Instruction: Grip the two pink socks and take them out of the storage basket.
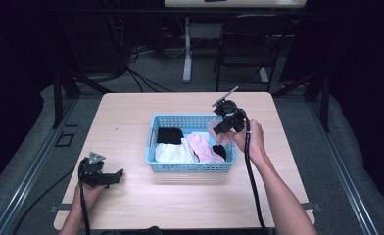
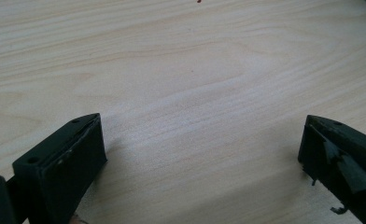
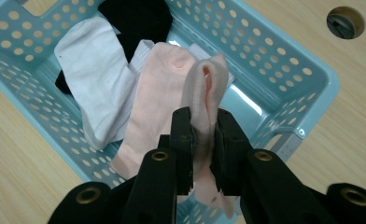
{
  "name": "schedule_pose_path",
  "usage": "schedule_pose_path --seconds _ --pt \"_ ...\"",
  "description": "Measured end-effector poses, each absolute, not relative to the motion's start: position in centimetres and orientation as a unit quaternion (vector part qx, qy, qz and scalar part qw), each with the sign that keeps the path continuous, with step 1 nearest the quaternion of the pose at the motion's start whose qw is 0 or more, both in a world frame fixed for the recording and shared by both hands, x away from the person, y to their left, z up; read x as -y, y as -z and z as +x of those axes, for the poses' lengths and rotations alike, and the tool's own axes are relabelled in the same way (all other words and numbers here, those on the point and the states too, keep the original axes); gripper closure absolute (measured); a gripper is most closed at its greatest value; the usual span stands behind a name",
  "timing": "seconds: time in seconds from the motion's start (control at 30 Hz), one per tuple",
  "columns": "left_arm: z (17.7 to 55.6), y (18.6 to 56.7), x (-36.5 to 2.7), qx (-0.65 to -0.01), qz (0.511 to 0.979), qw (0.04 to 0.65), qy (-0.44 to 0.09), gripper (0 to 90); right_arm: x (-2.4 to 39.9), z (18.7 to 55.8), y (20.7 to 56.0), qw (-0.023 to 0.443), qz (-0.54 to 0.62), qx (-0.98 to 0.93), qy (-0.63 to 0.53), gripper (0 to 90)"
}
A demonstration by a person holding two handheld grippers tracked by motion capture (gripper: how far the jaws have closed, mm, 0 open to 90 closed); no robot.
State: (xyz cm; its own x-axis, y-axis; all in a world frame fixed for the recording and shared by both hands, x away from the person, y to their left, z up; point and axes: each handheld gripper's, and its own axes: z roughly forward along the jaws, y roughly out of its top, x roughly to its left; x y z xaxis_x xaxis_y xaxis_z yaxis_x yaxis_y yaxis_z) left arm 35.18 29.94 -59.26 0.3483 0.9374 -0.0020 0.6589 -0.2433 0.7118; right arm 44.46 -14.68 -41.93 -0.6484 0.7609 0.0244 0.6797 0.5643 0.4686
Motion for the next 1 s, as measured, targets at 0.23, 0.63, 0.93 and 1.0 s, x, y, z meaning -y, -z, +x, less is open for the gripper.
schedule_pose_path --seconds 0.23,0.63,0.93,1.0 --pt "35.2 59.3 -29.9 -0.527 0.757 0.317 -0.219 0.7 15.2 43.7 40.5 0.099 0.408 -0.876 -0.236 79.6" --pt "35.2 59.2 -29.9 -0.527 0.758 0.317 -0.219 0.7 17.0 42.5 39.0 0.112 0.409 -0.872 -0.244 79.4" --pt "35.2 59.2 -29.9 -0.527 0.758 0.317 -0.219 0.7 19.7 41.8 38.5 0.12 0.426 -0.859 -0.255 79.6" --pt "35.2 59.2 -29.9 -0.527 0.758 0.316 -0.219 0.7 20.5 41.6 38.5 0.122 0.432 -0.856 -0.255 79.6"
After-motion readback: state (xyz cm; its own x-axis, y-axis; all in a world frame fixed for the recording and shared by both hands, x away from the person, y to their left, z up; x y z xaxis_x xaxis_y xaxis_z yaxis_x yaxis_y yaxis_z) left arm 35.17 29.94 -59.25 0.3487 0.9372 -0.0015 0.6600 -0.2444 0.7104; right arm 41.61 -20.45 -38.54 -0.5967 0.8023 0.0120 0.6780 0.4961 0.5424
